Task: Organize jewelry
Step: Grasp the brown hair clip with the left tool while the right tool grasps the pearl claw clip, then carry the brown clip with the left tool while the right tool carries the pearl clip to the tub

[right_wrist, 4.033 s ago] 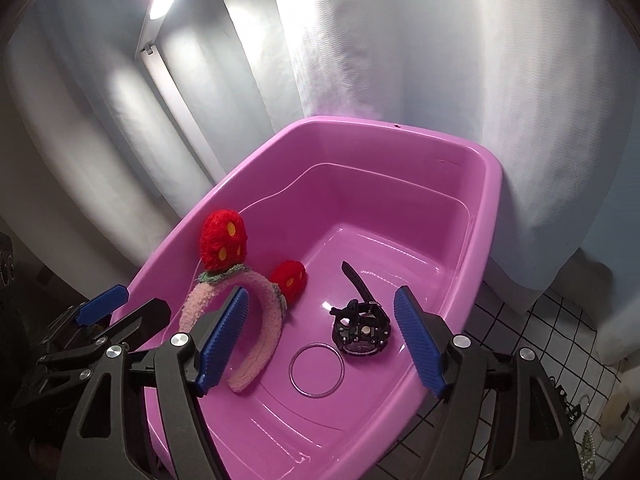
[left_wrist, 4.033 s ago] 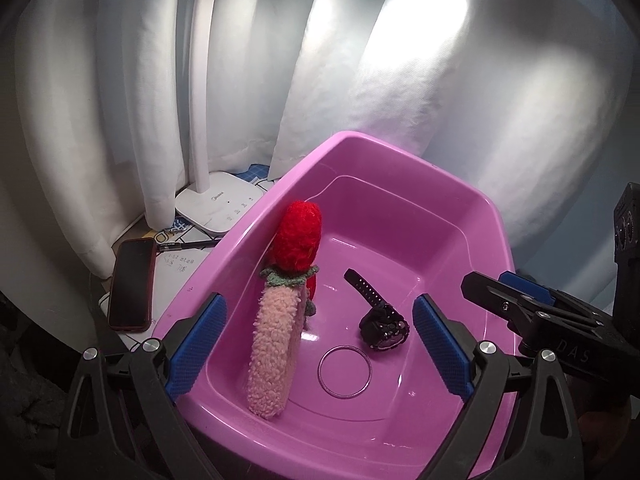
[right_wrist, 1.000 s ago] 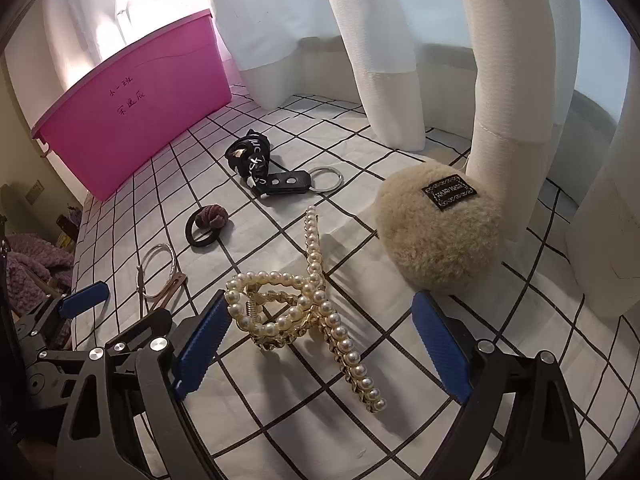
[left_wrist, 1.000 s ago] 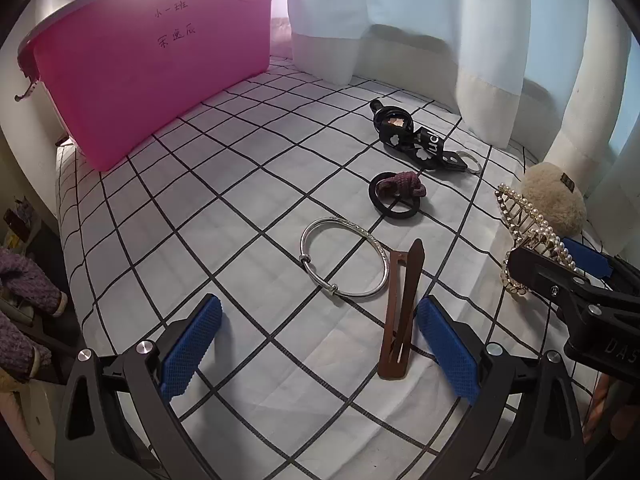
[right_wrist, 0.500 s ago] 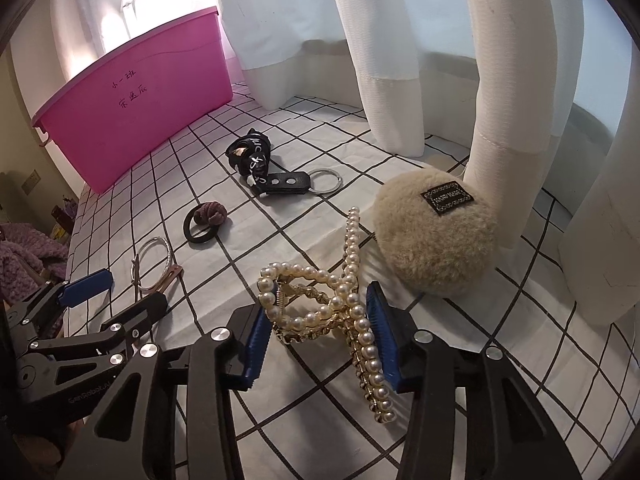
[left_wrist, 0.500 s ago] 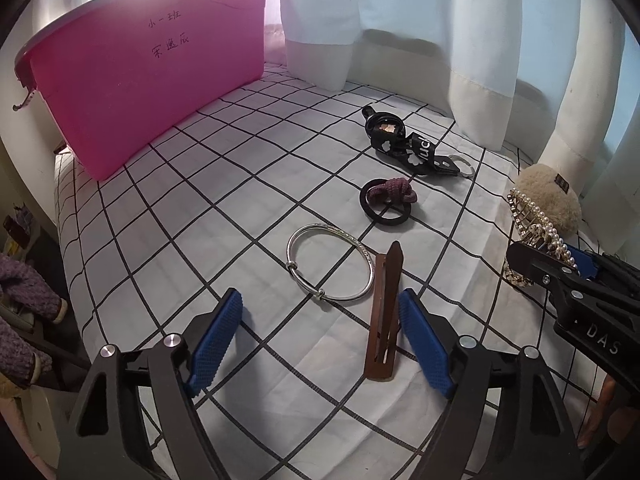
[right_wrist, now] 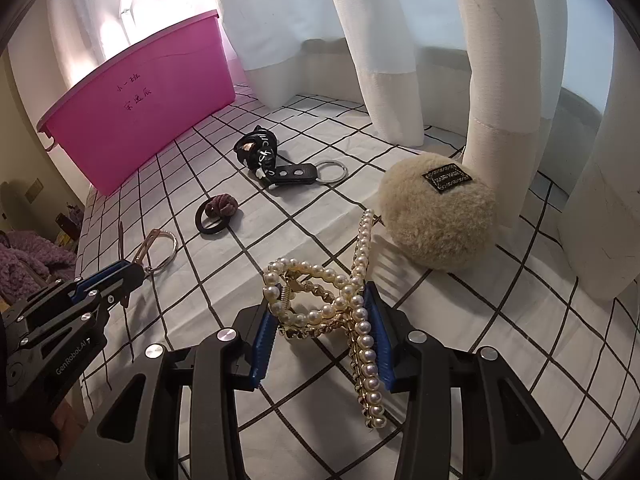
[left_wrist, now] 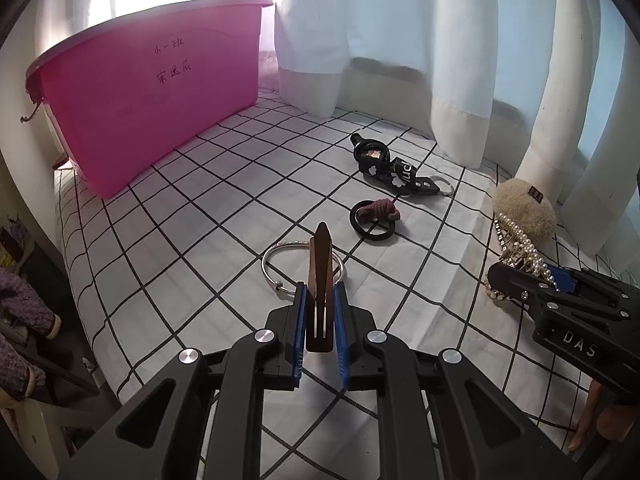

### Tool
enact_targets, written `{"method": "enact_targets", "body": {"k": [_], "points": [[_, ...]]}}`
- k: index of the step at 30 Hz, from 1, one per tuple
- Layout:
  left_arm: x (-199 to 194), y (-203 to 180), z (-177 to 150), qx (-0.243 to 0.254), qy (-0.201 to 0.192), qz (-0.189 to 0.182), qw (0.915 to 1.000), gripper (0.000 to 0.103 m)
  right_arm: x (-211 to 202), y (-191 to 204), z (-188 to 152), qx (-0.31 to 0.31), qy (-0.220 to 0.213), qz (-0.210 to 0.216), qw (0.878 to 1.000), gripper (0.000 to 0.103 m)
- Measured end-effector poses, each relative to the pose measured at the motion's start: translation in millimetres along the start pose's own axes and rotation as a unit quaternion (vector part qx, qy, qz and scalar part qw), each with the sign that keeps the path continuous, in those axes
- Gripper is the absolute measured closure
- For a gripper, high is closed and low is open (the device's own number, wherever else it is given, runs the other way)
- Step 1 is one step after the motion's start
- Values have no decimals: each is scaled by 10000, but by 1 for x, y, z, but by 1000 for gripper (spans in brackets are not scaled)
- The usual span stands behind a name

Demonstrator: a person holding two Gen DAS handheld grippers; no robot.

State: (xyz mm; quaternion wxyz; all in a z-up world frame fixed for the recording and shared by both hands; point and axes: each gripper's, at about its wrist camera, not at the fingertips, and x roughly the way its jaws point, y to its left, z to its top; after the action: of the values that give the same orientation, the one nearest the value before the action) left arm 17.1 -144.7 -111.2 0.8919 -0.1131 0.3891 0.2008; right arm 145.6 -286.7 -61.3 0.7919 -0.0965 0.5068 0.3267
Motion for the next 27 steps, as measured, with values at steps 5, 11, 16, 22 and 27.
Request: {"method": "enact_targets", "body": {"k": [5, 11, 16, 22, 27], "points": [[-14, 5, 5, -55, -64, -143, 9999, 90, -11, 3, -7, 208, -87, 63, 9997, 63], [-33, 14, 16, 21, 17, -169, 9999, 90, -37, 14, -8, 337, -130, 62, 9993, 63], [-69, 27, 38, 43, -22, -252, 9997, 90, -76, 24, 4, 408, -173, 108, 9990, 63], [-124, 56, 71, -20, -282, -186, 9994, 90, -131, 46, 30, 232, -520, 215, 9981, 63], [-158, 92, 99, -252, -600, -13, 9979, 90, -158, 68, 63, 149, -745, 434, 9962, 63]]}}
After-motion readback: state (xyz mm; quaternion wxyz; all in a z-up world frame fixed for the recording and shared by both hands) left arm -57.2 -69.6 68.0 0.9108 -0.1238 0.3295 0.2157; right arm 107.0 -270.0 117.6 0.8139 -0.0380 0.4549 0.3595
